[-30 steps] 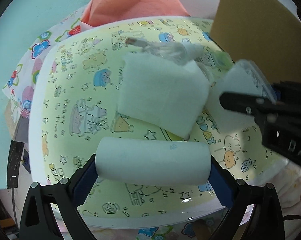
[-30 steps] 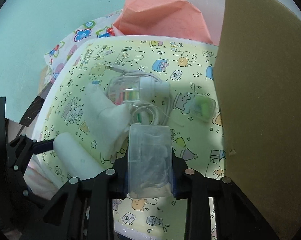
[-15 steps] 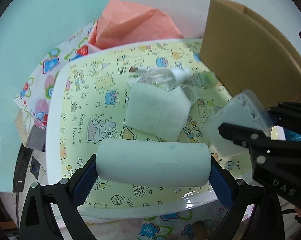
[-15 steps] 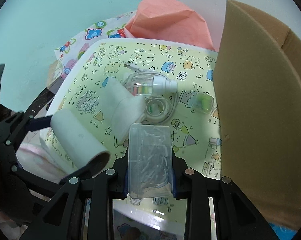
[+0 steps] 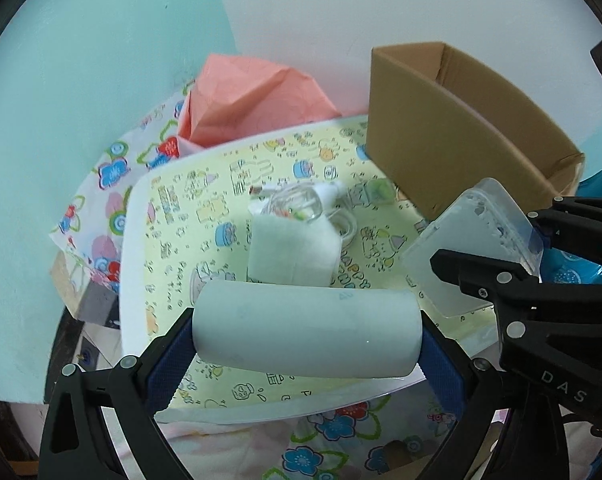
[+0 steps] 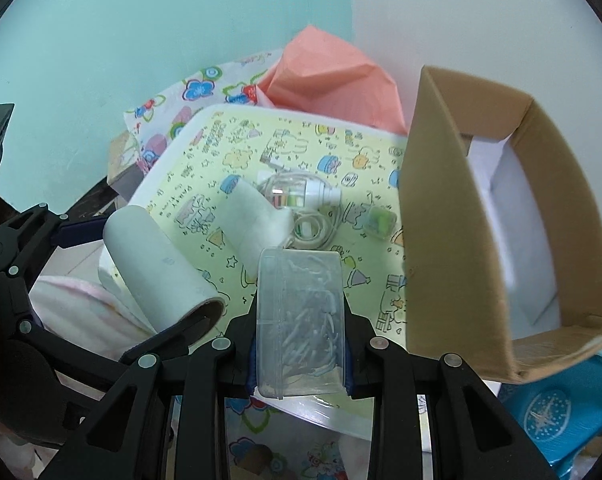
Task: Organize objects
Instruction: 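Lift the paper roll and swab box and carry both toward the cardboard box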
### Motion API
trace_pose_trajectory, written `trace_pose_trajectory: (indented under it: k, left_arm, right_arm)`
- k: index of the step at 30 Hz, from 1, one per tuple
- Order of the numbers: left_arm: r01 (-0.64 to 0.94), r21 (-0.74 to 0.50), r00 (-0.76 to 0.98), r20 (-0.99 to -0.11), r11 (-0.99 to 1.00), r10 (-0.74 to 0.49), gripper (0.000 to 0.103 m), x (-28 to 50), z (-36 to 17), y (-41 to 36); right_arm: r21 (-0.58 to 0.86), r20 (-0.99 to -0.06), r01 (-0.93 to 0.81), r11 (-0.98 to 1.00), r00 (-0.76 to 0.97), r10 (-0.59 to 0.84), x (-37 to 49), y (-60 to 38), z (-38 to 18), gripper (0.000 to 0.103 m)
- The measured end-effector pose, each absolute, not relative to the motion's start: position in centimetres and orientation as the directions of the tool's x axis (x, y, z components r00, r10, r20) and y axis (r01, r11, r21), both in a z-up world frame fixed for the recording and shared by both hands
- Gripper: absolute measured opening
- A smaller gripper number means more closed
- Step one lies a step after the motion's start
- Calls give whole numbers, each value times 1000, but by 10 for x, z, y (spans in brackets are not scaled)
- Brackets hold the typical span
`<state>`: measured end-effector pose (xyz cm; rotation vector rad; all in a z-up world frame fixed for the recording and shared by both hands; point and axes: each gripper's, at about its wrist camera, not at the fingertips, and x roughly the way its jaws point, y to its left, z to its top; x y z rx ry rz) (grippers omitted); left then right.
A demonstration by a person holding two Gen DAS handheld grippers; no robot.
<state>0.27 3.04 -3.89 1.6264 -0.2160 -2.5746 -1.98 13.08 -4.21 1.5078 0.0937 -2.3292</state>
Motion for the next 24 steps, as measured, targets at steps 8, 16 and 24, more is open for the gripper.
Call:
trace_pose_trajectory:
  k: [8, 16, 24]
  left_arm:
    - [-16, 170, -461, -876, -985, -143, 101, -1, -7, 35]
    - [-35, 199, -499, -852, -979, -156, 101, -19, 26, 46]
    - [-65, 213, -528, -837, -975, -148, 101, -40, 42, 66]
  right_arm:
    - [125, -880, 341, -932, -395, -263, -21, 135, -7, 34]
    - [125, -864, 325, -937, -429, -264, -34, 149, 25, 34]
    - [115, -853, 301, -947, -458, -249, -47, 173, 45, 34]
